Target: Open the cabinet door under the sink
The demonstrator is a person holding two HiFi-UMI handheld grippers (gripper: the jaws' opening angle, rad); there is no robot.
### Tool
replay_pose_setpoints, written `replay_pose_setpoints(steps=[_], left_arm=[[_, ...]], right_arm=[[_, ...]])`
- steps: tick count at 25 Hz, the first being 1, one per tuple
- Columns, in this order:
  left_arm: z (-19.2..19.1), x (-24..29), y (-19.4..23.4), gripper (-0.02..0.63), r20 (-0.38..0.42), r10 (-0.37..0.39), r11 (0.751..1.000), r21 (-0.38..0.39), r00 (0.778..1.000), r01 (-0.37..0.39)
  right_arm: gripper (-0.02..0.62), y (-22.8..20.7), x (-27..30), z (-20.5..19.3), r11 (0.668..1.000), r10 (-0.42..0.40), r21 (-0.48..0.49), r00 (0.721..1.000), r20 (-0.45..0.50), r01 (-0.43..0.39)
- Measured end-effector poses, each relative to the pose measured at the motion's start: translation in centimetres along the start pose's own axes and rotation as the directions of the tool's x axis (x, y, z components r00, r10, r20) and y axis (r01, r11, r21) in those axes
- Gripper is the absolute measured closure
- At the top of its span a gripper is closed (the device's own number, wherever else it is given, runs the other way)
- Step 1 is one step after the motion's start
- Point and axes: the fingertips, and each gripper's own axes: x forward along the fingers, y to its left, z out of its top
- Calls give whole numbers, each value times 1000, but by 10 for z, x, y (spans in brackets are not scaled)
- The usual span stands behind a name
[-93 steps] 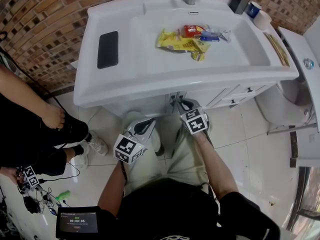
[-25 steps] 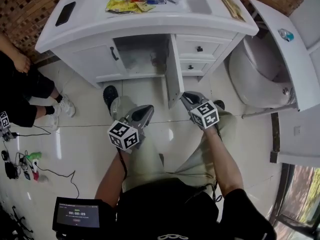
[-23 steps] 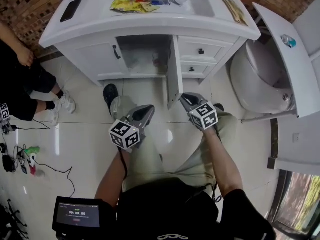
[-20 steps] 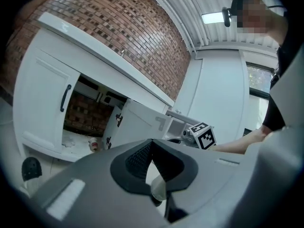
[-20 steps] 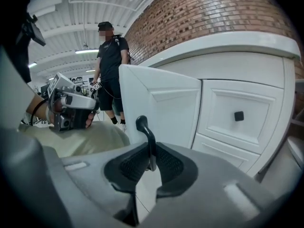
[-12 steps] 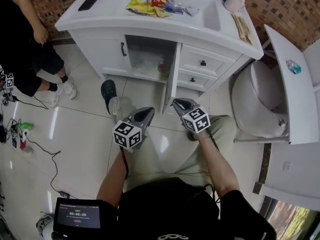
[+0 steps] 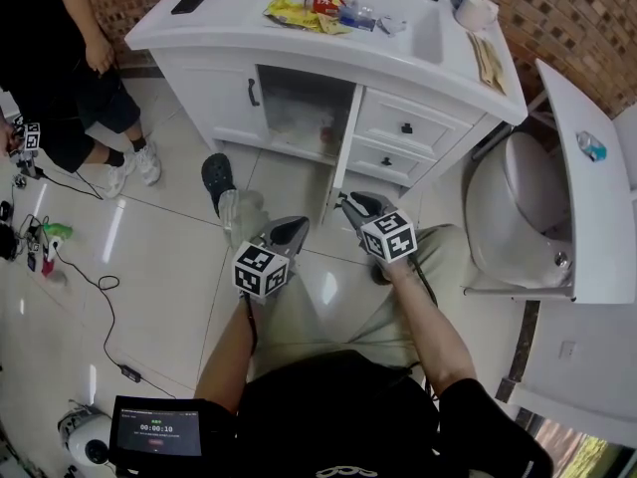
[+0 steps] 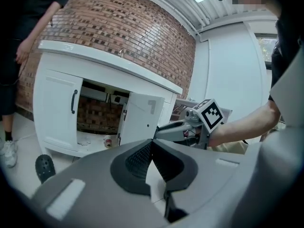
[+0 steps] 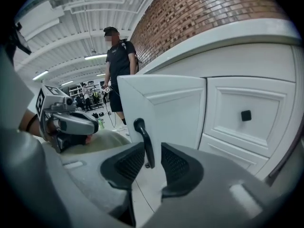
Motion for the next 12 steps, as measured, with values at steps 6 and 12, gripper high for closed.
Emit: replay_pose_setpoints(steps=[6,12], left_arm=[[12,-14,19,590,33,36,999,-25,999,-35],[53,-60,19,591,140,93,996,-4,986,-93]], right_arm=[[498,-13,-70,35,998,-58,15,987,149,57],[603,-29,-138,64,991,-80,-88,968,237,103]])
